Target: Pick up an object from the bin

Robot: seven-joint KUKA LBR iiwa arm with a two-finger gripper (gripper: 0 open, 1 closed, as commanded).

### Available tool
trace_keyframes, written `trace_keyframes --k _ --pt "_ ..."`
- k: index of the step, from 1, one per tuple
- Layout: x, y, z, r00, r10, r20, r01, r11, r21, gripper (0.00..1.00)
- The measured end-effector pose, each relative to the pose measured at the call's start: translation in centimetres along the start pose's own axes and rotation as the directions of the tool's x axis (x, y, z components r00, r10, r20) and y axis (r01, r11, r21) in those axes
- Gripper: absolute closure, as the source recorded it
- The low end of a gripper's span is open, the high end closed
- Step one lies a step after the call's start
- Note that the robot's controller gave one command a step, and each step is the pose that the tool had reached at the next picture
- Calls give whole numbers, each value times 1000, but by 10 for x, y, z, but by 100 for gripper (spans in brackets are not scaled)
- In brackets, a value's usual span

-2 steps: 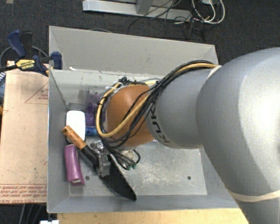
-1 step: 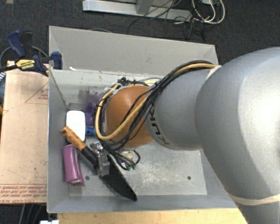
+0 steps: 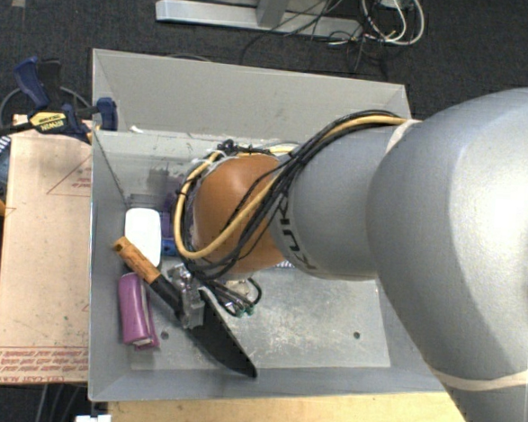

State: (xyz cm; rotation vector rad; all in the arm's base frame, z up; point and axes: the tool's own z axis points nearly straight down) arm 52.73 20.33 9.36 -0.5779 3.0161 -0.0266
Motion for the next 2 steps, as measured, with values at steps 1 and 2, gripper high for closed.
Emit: trace_keyframes --k 1,2 --pt "13 -10 17 998 -57 27 57 998 3 100" --pt "18 -7 6 997 -78 7 78 997 1 100"
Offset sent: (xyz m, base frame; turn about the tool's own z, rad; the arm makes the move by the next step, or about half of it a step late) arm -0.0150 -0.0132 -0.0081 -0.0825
